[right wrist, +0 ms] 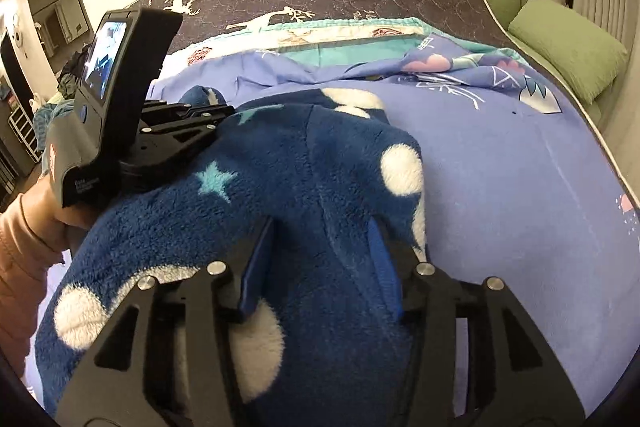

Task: Fold small clothes

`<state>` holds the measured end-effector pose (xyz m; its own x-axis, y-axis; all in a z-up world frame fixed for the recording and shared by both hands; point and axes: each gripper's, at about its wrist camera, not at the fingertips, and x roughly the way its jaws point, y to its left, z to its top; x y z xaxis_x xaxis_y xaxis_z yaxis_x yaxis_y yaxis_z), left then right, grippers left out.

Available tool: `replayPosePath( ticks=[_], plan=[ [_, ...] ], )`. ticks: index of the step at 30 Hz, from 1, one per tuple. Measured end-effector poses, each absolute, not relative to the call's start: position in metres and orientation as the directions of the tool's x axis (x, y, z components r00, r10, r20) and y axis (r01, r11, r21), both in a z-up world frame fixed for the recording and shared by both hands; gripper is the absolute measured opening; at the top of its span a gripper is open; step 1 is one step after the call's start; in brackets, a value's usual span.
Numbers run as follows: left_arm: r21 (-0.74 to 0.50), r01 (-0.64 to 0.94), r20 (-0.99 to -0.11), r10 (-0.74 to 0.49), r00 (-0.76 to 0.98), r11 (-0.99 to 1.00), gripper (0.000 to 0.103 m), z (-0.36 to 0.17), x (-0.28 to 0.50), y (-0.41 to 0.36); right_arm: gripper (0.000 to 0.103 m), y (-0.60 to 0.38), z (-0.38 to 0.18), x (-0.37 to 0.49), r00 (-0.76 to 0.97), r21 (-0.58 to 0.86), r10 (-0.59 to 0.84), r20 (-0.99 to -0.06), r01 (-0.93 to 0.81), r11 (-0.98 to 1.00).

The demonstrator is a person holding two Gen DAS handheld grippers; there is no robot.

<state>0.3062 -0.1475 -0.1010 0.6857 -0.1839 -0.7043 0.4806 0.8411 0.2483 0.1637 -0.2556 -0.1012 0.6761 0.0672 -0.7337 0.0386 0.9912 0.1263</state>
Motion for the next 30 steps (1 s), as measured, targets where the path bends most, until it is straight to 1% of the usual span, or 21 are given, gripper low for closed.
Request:
replayPosePath(
  ticks=[2,4,6,7,8,10,12,14,17,18,19,21,22,23,24,25,27,30],
  plan=[
    [0.269,0.479,-0.69,-0.18,0.701,0.836,0.006,-0.09,0.299,-0.147,0.05,-0.255,-0.1,0.161,0.677,0.122,0.07,-0.732,0.03,0.992],
    [0.269,0.502,-0.683,-0.204,0.701,0.822,0.007,-0.077,0.289,-0.143,0.05,-0.256,-0.095,0.155,0.685,0.119,0.064,-0.726,0.034,0.992],
    [0.26,0.568,-0.684,-0.267,0.679,0.781,0.019,-0.059,0.267,-0.141,0.05,-0.254,-0.084,0.139,0.701,0.095,0.027,-0.713,0.058,0.994],
    [0.246,0.604,-0.688,-0.303,0.659,0.758,0.032,-0.052,0.257,-0.14,0.05,-0.253,-0.078,0.13,0.71,0.084,0.002,-0.704,0.08,0.993],
    [0.233,0.634,-0.688,-0.336,0.643,0.738,0.038,-0.047,0.246,-0.138,0.051,-0.252,-0.072,0.122,0.718,0.076,-0.017,-0.695,0.097,0.992],
    [0.213,0.69,-0.69,-0.393,0.608,0.692,0.039,-0.038,0.223,-0.136,0.054,-0.249,-0.057,0.098,0.744,0.071,-0.03,-0.667,0.103,0.992],
    [0.183,0.757,-0.701,-0.457,0.548,0.627,0.039,-0.036,0.197,-0.139,0.055,-0.249,-0.046,0.075,0.766,0.076,-0.021,-0.643,0.091,0.993],
    [0.159,0.799,-0.718,-0.488,0.497,0.579,0.039,-0.042,0.182,-0.147,0.055,-0.252,-0.038,0.052,0.774,0.08,-0.024,-0.632,0.096,0.992],
    [0.195,0.786,-0.732,-0.446,0.515,0.587,0.039,-0.061,0.178,-0.166,0.055,-0.26,-0.038,0.03,0.761,0.118,-0.007,-0.649,0.11,0.987],
    [0.18,0.782,-0.749,-0.432,0.502,0.597,0.039,-0.066,0.181,-0.171,0.055,-0.264,-0.039,0.022,0.757,0.149,0.01,-0.653,0.115,0.982],
    [0.17,0.78,-0.767,-0.416,0.488,0.603,0.039,-0.068,0.186,-0.178,0.055,-0.27,-0.043,0.012,0.751,0.208,0.054,-0.658,0.112,0.972],
    [0.201,0.787,-0.795,-0.372,0.479,0.583,0.039,-0.071,0.191,-0.19,0.043,-0.277,-0.054,-0.001,0.729,0.348,0.185,-0.659,0.077,0.934],
    [0.235,0.794,-0.805,-0.346,0.482,0.561,0.039,-0.072,0.191,-0.197,0.03,-0.279,-0.067,-0.007,0.696,0.464,0.307,-0.649,0.042,0.885],
    [0.273,0.797,-0.813,-0.314,0.49,0.538,0.038,-0.074,0.191,-0.206,0.022,-0.279,-0.078,-0.009,0.664,0.541,0.394,-0.635,0.018,0.841],
    [0.296,0.798,-0.819,-0.291,0.495,0.525,0.038,-0.076,0.19,-0.213,0.017,-0.276,-0.09,-0.008,0.628,0.605,0.473,-0.618,-0.004,0.796],
    [0.31,0.799,-0.821,-0.278,0.498,0.515,0.038,-0.077,0.19,-0.216,0.01,-0.27,-0.103,-0.005,0.59,0.648,0.528,-0.611,-0.011,0.762],
    [0.333,0.801,-0.827,-0.255,0.502,0.498,0.038,-0.08,0.191,-0.223,0.009,-0.26,-0.116,0.004,0.56,0.642,0.529,-0.637,0.005,0.767],
    [0.315,0.801,-0.835,-0.253,0.489,0.508,0.038,-0.079,0.195,-0.221,0.008,-0.25,-0.115,0.024,0.596,0.648,0.531,-0.602,-0.023,0.761]
  ],
)
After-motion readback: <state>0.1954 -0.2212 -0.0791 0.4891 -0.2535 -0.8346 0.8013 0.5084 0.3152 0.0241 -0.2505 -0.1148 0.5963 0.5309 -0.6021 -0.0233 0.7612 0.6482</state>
